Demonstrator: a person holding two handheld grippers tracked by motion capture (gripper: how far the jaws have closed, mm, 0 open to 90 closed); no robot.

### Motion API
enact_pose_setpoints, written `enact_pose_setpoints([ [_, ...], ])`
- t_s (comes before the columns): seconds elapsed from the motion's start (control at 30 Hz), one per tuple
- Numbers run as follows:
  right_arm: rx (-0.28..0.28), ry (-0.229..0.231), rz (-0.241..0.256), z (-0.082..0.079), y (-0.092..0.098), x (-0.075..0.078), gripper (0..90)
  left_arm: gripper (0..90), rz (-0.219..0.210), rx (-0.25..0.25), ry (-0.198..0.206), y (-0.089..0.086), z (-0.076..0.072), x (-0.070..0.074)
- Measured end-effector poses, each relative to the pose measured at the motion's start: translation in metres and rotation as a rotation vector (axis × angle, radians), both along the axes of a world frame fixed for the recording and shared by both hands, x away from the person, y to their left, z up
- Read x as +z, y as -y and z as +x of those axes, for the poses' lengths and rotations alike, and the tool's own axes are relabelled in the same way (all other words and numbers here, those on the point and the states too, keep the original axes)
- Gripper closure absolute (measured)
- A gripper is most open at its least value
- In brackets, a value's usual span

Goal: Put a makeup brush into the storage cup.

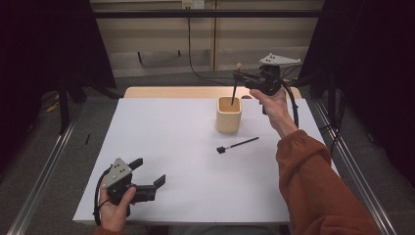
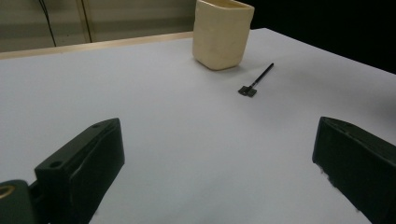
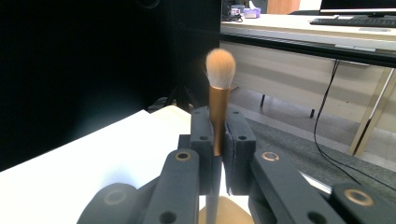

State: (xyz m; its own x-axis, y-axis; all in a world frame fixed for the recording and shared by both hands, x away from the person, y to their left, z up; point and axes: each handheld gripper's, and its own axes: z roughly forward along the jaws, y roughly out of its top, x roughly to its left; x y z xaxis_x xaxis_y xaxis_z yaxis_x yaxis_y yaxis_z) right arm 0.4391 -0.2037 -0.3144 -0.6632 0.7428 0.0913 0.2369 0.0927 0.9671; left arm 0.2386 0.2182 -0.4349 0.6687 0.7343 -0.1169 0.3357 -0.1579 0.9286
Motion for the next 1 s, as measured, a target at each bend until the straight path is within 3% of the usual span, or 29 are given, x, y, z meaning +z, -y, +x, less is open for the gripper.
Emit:
enact_pose_setpoints([
  [0.43, 0.009, -0.028, -0.012, 0.008, -0.005, -0.019, 83.6, 2.1, -0.013, 0.003, 0.006, -0.001, -0.001, 0.001],
  [1.0, 0.014, -0.07, -0.018, 0.008, -0.004, -0.044, 83.5, 2.0, 0.002, 0.02, 0.012, -0.005, 0.002, 0.001],
])
